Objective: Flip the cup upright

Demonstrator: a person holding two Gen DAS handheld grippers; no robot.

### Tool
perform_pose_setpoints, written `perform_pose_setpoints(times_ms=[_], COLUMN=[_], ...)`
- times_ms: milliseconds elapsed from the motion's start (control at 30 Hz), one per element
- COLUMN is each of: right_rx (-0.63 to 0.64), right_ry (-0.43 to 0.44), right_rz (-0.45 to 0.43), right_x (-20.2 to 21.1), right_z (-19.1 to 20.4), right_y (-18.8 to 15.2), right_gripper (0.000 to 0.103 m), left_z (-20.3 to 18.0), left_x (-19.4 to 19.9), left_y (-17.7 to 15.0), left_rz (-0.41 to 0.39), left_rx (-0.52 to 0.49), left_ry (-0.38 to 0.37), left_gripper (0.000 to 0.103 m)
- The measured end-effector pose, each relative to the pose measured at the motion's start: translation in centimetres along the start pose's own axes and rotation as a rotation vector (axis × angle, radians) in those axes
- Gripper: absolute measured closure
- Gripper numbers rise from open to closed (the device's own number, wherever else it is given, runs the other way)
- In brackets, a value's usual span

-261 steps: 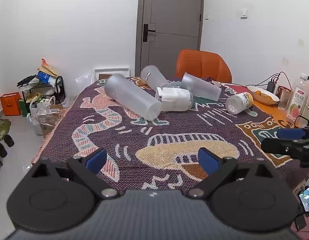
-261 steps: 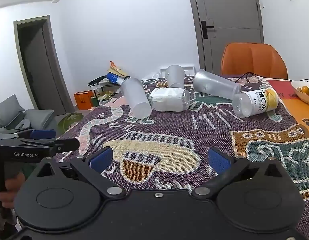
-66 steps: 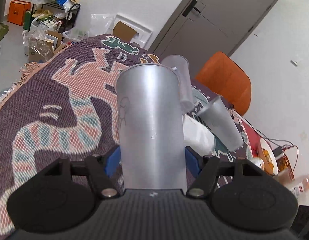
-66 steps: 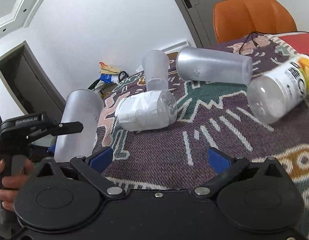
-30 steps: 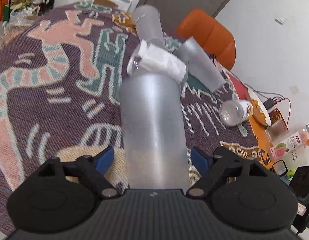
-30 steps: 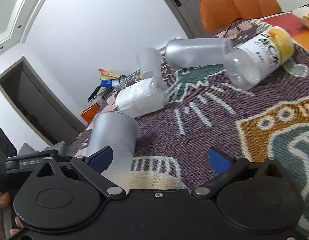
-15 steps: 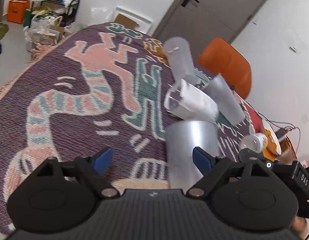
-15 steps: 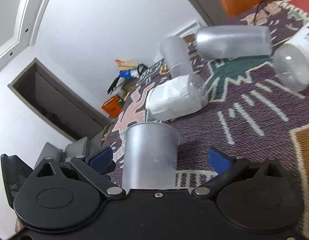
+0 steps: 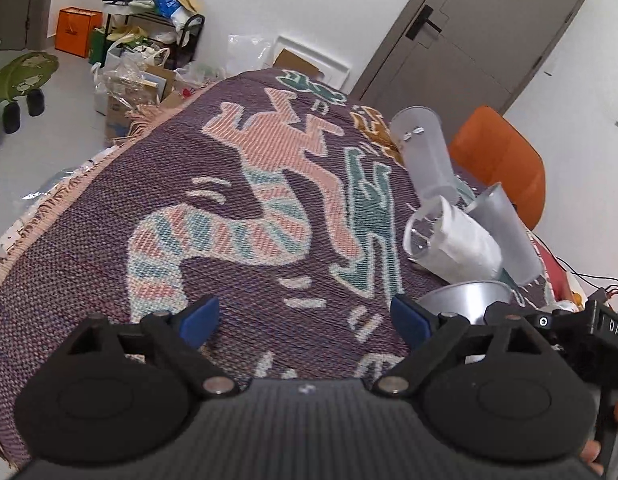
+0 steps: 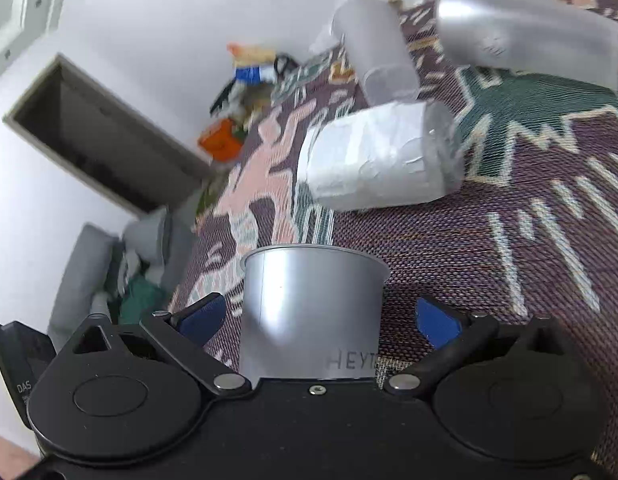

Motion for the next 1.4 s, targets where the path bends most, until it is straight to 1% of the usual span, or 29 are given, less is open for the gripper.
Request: perform_pose_setpoints(times_ms=[100,200,300,400,433,467,500,567,767,867,1000,1100,1233,1400], right_rx=[0.034,0.067,0.069,0.074,0.08,0.088,0.087,0.058,0.055,0.075,0.136,0.19,0.293,0.366], right_ry=[-0.017,-0.04,-0.054,-0.068,-0.07,-0.07,-0.06,-0.035,0.002,0.029,0.054,0.05,0.018,-0.02], right_rz=[0.069,0.106,0.15,0.173,0.173,0.166,0.168,0.169,0.104,0.043,-0.06,-0.139,-0.241,-0.324], right_x=[-0.9,-1.4,-2.3,-2.8,-2.9,-2.8,-2.8,-2.6,-0.9,0.9,4.0,5.8,7.9,8.9], right_z=[0.7,1.4,1.5,1.6,1.7,1.8,1.8,1.5,0.9,0.9,1.4,2.0,3.4,5.1], right_y=[0.7,1.3,1.8,1.8,1.8,1.8,1.7,1.6,1.7,1.5,0.6,0.0,-1.2,-1.7], right_gripper=[0.0,0.0,0.0,0.0,0.007,0.015,0.026,0.027,0.028,0.028,0.028,0.028,0.028,0.029], left_z=[0.6,0.9,1.2,1.4,1.6,1.6,1.7,1.6,1.4,1.2,0.4,0.0,-1.0,-1.9], left_x=[-0.4,-0.6,-0.7,-0.7,-0.6,-0.7,-0.7,-0.8,-0.4,-0.1,0.3,0.8,1.5,2.8], left_y=[0.0,0.0,0.1,0.2,0.2,0.1,0.1,0.0,-0.3,-0.4,-0.6,-0.8,-1.0,-1.5], left_rz=[0.009,0.012,0.006,-0.003,-0.004,-0.004,-0.004,-0.004,-0.004,-0.006,-0.014,-0.033,-0.059,-0.093], left_rx=[0.014,0.02,0.015,0.013,0.015,0.016,0.016,0.01,0.007,0.009,-0.01,-0.02,-0.086,-0.144], left_ry=[-0.003,-0.008,-0.005,0.007,0.005,0.005,0.004,0.006,0.005,0.002,-0.008,-0.002,0.031,0.039], left_gripper=[0.011,0.011,0.011,0.011,0.011,0.011,0.011,0.011,0.011,0.011,0.011,0.011,0.011,0.011])
Point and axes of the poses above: each gripper's, at about its wrist camera, not at the fingertips, and x roughly against the way its jaws point, z to its left, y to its top, the point moved 2 cm from there along -x, roughly the way its jaws point, and after that the axes turned 11 degrees about -y, right-handed, at the moved point
